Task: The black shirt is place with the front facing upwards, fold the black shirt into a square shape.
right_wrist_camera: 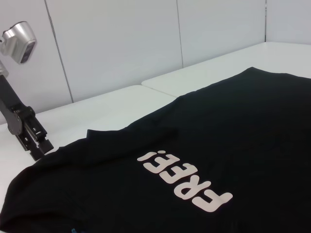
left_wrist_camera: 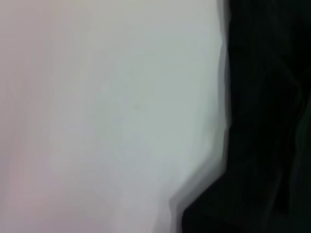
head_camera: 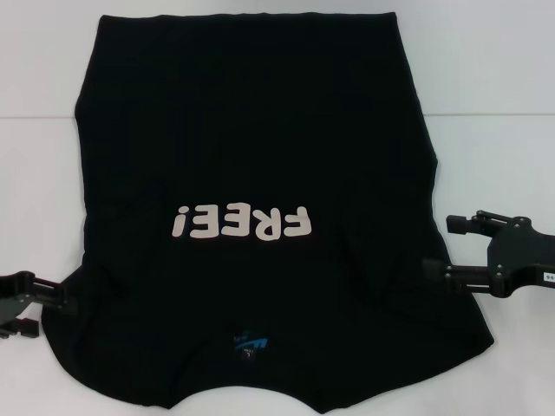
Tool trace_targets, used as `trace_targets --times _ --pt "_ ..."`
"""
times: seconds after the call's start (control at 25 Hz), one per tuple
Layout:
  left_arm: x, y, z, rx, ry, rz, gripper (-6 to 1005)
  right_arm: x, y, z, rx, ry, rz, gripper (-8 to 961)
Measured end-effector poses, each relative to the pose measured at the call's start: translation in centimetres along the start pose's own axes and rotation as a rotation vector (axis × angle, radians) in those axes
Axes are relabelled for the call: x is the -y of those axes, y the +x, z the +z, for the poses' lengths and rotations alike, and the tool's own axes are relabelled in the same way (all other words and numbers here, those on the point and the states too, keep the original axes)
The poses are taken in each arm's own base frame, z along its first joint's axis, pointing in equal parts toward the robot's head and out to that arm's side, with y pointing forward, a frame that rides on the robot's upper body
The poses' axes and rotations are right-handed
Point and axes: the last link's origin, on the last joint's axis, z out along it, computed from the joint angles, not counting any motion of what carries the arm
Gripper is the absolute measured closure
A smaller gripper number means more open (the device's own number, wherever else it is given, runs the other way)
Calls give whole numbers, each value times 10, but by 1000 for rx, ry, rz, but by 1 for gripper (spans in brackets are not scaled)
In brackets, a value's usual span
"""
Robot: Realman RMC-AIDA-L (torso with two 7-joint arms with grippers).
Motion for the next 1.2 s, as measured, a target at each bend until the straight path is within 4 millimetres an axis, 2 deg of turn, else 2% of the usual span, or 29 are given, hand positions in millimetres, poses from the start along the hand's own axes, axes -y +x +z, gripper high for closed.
trace_targets --times 0.56,1.2 --pt "-8 1 6 14 -23 11 258 0 0 0 1 -3 1 37" --pt "-26 3 13 19 -102 43 257 0 0 0 1 -2 1 38"
